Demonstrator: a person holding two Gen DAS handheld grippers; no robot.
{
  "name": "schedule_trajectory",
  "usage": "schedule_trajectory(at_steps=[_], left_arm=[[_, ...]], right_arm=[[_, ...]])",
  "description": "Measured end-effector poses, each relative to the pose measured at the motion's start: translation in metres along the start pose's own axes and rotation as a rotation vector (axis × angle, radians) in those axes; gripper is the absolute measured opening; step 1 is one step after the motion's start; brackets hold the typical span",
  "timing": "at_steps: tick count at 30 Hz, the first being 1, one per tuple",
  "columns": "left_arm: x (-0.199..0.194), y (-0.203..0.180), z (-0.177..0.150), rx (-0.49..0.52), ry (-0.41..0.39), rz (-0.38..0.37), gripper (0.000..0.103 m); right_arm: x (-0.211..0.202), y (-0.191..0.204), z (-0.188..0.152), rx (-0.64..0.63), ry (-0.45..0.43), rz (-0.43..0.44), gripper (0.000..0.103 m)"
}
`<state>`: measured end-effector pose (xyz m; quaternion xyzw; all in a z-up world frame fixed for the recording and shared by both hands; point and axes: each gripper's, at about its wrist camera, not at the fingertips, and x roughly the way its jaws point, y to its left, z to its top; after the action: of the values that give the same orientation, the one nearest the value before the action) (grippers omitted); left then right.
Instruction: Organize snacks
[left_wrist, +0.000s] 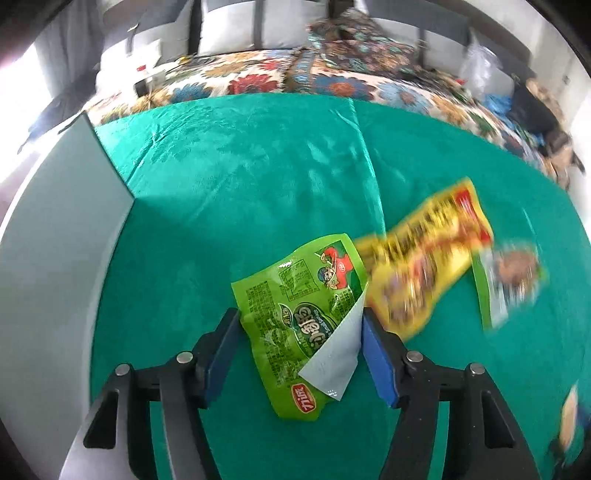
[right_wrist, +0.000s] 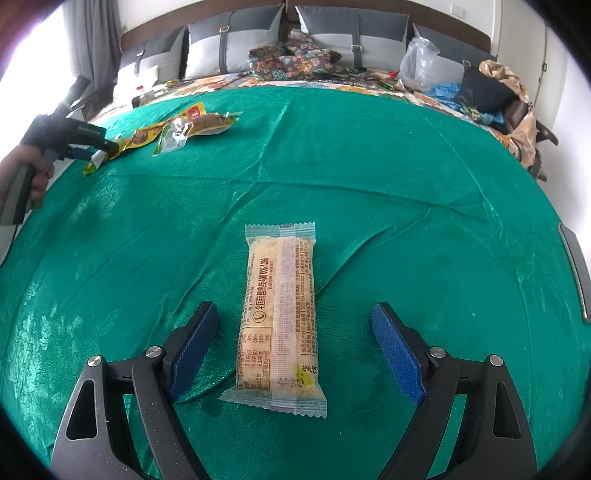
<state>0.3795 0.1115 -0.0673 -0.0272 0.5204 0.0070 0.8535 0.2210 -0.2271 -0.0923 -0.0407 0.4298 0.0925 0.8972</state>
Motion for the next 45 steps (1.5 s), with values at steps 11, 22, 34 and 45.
schedule_trajectory(at_steps=[11, 22, 34, 45], left_arm=[[-0.088, -0.066, -0.143, 0.198, 0.051, -0.229, 0.064], [-0.074, -0.074, -0.176, 0.100, -0.127, -0.021, 0.103], [-0.072, -0.077, -0.171, 0.096, -0.141, -0.023, 0.103], [-0.072, -0.077, -0.171, 0.095, -0.141, -0.023, 0.103]], right_arm=[[-0.001, -0.001, -0.002, 0.002, -0.001, -0.002, 0.087], [-0.002, -0.003, -0.002, 0.004, -0.001, -0.001, 0.087], [-0.004, -0.007, -0.003, 0.012, -0.002, -0.005, 0.087], [-0.005, -0.009, -0.004, 0.018, -0.002, -0.009, 0.087]])
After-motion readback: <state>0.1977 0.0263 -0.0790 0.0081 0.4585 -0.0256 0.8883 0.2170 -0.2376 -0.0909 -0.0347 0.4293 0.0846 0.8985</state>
